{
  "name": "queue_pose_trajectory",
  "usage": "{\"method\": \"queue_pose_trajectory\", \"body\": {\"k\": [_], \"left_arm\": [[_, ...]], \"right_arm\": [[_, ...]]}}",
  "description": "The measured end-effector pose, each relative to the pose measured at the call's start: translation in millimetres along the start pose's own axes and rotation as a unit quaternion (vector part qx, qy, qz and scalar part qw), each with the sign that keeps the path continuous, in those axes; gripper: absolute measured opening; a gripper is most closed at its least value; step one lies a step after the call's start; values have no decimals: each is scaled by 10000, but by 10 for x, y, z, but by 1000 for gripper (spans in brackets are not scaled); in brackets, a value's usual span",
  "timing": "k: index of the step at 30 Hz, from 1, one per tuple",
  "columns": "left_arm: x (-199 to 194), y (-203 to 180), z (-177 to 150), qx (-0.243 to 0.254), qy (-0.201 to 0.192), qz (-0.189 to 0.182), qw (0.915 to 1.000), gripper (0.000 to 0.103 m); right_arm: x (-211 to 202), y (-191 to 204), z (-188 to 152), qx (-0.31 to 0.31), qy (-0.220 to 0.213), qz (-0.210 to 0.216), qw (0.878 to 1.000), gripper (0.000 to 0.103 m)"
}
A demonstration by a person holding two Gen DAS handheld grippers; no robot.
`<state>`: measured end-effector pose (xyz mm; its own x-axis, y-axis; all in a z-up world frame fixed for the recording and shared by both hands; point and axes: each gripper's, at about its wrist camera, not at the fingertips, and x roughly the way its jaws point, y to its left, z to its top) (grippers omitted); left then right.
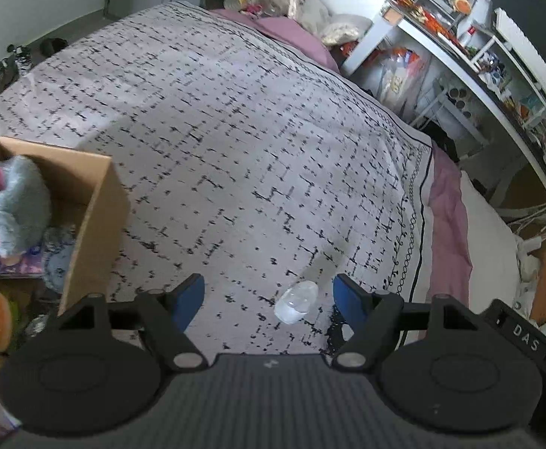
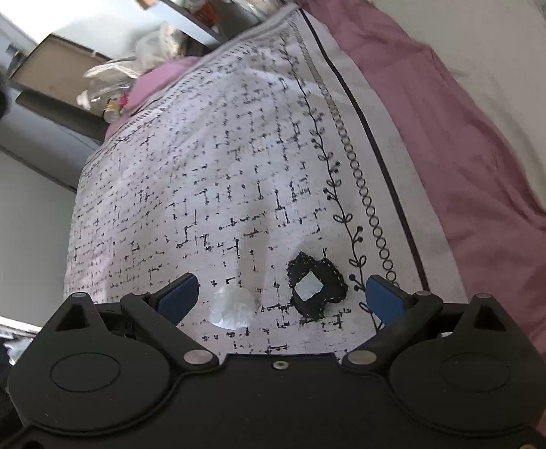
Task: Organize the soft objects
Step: 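Move the left tool to the clear plastic bag while the right tool approaches the black lace item, then grasp the clear plastic bag with the left tool while the right tool grasps the black lace item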
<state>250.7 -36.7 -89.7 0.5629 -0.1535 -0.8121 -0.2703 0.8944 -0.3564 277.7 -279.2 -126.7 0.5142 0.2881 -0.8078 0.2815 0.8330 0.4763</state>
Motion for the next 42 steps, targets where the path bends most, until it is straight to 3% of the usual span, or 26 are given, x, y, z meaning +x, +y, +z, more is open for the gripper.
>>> {"method": "queue_pose_trajectory", "body": {"k": [7,17,29,35,36,38,42], "left_arm": [[307,-108,-26,56,197,-106,9997,74],[747,-186,-89,228,430,-187,9986,71],[1132,-211,-129,200,630,-246,9975,64],[1272,-182,-149,114,756,-321,9966,44],[1287,-179,-161,121,760,-323,9965,40],[1296,-173,-177,114,744,-337,9966,37],[1207,-165,-184,154,607,-404,9972,35]], "right_arm": [[267,-132,26,428,180,-200,9987,91],[620,-283,18,870,604,-210,9942,69],[941,-351,8,1111,942,-277,9889,68],[1060,-334,0,1012,975,-442,9891,67],[1075,-323,0,971,986,-472,9892,66],[1088,-300,0,854,985,-527,9901,41],[1066,-317,12,827,910,-464,9913,34]]}}
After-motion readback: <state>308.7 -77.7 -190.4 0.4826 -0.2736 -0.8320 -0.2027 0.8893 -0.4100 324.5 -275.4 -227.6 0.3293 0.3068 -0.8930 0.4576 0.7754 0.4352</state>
